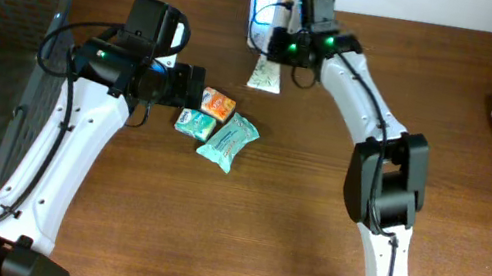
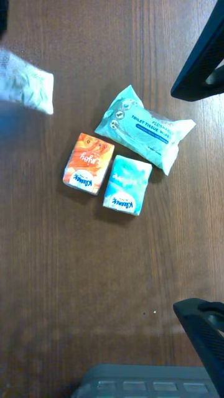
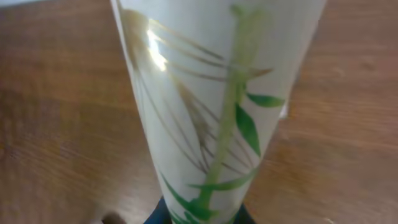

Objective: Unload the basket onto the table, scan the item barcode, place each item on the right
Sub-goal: 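Carry the white tube far right and place it beside the floral bag, then grasp the green wipes pack with the right gripper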

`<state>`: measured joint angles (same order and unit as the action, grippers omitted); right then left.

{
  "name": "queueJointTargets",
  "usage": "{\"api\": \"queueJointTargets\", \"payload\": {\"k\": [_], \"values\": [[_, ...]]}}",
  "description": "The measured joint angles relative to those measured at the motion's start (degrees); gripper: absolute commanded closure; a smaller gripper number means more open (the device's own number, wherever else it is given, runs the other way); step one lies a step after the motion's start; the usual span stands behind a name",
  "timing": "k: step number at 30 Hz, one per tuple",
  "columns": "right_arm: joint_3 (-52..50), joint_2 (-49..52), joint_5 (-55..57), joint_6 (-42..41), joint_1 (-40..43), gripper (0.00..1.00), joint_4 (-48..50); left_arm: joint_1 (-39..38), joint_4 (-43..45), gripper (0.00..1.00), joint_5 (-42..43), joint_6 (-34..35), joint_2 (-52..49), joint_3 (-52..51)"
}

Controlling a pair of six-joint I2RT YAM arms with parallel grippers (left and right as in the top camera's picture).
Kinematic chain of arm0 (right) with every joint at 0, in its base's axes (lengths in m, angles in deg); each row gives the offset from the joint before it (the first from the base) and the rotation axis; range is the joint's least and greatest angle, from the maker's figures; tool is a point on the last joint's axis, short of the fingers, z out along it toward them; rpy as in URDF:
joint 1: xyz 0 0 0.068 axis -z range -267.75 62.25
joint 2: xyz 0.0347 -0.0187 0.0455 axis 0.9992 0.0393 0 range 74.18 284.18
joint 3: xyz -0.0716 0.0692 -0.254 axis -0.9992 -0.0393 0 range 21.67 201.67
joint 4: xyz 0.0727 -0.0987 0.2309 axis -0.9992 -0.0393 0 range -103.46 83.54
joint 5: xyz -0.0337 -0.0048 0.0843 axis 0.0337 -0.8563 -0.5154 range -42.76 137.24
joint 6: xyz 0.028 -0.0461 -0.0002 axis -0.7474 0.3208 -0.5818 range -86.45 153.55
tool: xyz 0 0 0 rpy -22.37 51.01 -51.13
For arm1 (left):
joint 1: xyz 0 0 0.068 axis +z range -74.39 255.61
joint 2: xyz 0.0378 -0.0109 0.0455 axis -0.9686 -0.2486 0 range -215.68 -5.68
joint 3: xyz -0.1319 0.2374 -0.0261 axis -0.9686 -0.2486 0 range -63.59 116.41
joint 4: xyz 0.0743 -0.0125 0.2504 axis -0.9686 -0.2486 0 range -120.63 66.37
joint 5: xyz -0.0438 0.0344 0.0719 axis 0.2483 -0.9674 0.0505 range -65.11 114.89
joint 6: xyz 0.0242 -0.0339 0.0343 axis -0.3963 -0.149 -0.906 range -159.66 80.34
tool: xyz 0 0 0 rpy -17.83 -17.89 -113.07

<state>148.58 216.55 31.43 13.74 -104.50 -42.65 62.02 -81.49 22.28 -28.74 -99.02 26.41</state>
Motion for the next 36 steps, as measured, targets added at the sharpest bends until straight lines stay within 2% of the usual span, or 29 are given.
{"api": "queueJointTargets", "payload": {"k": [3,6,8,10,12,15,17,20,23,26,29,30,31,34,35,36], "values": [[6.5,-1.3,-0.5,-2.3,7.8,0.96,-12.7,0.0,-0.1,0.01,0.0,0.0,0.0,0.0],[9.5,-4.6,-0.1,-1.2,23.1,0.96,-24.7,0.0,0.0,0.01,0.0,0.0,0.0,0.0],[9.6,-4.8,0.5,9.0,31.1,0.96,-31.3,0.0,-0.1,0.01,0.0,0.0,0.0,0.0],[6.7,-4.8,1.2,24.1,40.0,0.93,-38.1,0.0,0.0,0.01,0.0,0.0,0.0,0.0],[1.5,-4.9,3.4,30.0,43.6,0.39,-35.6,0.0,0.0,0.01,0.0,0.0,0.0,0.0],[-2.8,-4.9,11.0,29.2,48.3,0.34,-30.3,0.0,0.0,0.01,0.0,0.0,0.0,0.0],[-2.2,-5.0,12.2,26.8,49.9,0.35,-32.4,0.0,0.0,0.01,0.0,0.0,0.0,0.0],[4.5,-5.5,2.3,25.5,46.3,0.35,-39.4,0.0,0.0,0.01,0.0,0.0,0.0,0.0],[7.3,-6.1,-9.4,25.3,34.6,0.31,-50.0,0.0,0.0,0.01,0.0,0.0,0.0,0.0],[6.7,-6.1,-12.2,25.2,20.0,0.14,-54.0,0.0,0.0,0.01,0.0,0.0,0.0,0.0],[-0.2,-6.1,-12.4,24.1,4.6,0.12,-47.5,0.0,-0.1,0.01,0.0,0.0,0.0,0.0],[-3.2,-6.2,-12.6,21.0,0.2,0.12,-43.2,0.0,-0.1,0.01,0.0,0.0,0.0,0.0],[-7.0,-6.4,-12.7,13.7,-3.2,0.13,-36.7,0.0,-0.1,0.01,0.0,0.0,0.0,0.0],[-12.3,-6.4,-12.8,0.1,-7.4,0.14,-32.0,0.0,0.0,0.01,0.0,0.0,0.0,0.0],[-13.2,-6.4,-12.8,-2.8,-8.4,0.17,-30.7,0.0,0.0,0.01,0.0,0.0,0.0,0.0],[-13.7,-6.4,-12.7,-5.6,-9.3,0.29,-29.1,0.0,0.0,0.01,0.0,0.0,0.0,0.0]]}}
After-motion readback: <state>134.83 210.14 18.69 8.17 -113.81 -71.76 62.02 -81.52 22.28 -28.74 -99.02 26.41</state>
